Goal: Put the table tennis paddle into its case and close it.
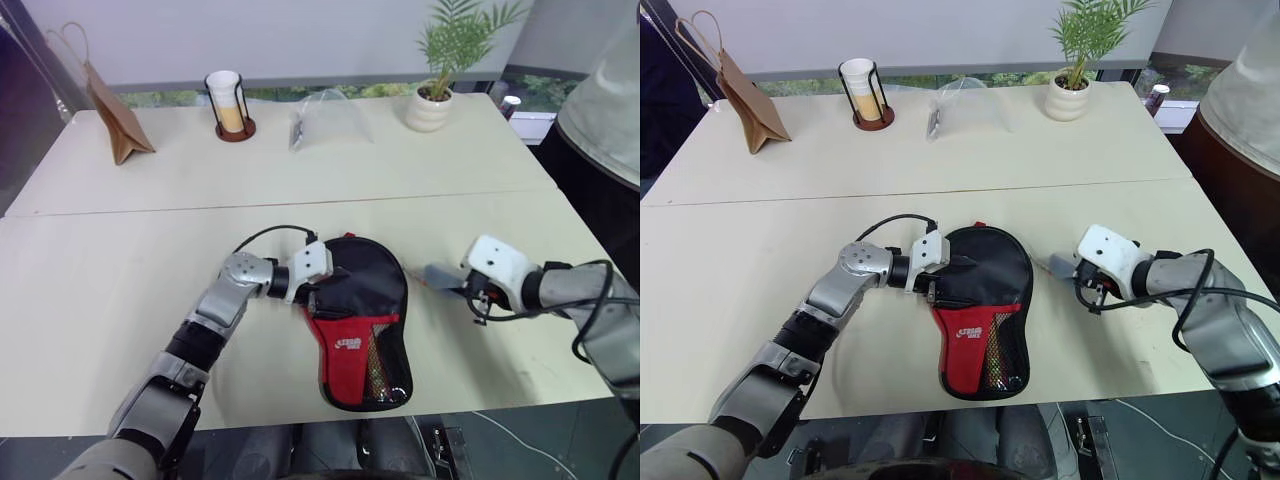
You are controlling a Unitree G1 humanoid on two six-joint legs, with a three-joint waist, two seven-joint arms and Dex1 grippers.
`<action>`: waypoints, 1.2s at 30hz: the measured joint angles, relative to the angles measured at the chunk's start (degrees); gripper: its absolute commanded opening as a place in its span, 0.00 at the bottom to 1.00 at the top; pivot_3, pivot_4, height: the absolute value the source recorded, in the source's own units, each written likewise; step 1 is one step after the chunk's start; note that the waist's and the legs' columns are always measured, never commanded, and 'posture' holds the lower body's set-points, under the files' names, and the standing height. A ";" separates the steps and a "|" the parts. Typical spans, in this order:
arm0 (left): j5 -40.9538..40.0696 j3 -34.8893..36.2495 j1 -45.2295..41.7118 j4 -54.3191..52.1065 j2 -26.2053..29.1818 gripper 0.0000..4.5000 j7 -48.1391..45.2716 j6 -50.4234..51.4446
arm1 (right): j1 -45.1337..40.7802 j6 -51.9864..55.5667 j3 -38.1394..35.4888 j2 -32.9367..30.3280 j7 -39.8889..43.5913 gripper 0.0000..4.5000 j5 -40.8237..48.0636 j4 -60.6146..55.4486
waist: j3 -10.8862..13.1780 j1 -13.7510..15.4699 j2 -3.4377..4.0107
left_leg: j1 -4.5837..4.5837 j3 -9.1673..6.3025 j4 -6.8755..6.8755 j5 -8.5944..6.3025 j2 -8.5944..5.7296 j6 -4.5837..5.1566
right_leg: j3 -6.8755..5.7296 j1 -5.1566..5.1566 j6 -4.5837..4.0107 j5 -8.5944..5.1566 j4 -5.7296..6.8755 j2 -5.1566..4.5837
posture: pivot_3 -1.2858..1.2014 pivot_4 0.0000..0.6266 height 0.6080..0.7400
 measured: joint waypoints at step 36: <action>0.00 -1.22 0.19 0.35 -0.35 0.95 0.34 -1.91 | 31.31 0.09 -16.70 -12.37 11.21 0.03 7.88 -25.33 | -0.03 0.99 -0.01 | 0.02 0.02 0.00 -0.19 0.01 0.25 | -0.14 0.36 0.25 -0.15 -0.67 -0.22 | 0.52 0.24 1.00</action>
